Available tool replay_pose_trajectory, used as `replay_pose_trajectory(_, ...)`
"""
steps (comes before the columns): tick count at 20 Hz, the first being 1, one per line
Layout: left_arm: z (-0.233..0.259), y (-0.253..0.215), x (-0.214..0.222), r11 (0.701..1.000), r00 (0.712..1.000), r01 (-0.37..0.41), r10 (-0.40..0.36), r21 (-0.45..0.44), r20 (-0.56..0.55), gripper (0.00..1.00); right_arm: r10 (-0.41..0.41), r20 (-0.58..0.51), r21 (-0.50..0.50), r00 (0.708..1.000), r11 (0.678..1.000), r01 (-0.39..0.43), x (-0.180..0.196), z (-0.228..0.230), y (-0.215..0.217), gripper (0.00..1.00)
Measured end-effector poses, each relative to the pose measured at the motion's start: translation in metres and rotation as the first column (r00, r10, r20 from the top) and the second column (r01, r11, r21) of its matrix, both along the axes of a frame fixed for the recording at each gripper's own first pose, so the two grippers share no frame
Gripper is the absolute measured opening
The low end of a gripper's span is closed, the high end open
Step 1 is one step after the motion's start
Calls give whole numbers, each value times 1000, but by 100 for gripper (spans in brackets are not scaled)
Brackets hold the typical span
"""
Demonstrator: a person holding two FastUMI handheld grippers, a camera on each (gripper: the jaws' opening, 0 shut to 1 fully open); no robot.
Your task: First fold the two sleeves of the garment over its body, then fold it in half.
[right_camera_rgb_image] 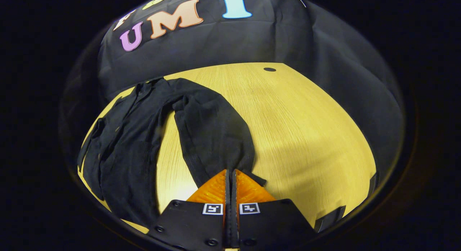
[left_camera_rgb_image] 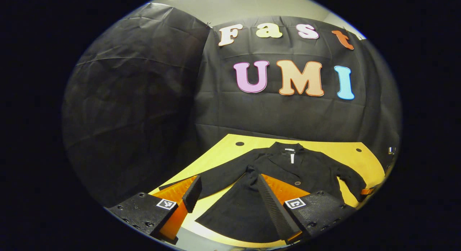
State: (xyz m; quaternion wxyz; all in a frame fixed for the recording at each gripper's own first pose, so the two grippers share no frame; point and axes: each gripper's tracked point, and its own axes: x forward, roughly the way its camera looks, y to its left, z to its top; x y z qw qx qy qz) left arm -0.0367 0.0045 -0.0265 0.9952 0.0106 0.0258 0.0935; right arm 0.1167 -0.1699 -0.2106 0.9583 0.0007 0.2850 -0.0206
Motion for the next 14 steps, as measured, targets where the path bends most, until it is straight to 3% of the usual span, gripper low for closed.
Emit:
replay_pose_trajectory(6, -8, -12, 7, 1000, 1000, 9, -9, -24, -23, 93, 33, 95, 7, 995, 999, -33, 8, 54, 12, 2)
replay_pose_trajectory(14, 2, -6, 22, 998, 998, 58, -58, 0, -34, 94, 119, 278, -25, 953, 993, -117, 51, 171, 85, 2)
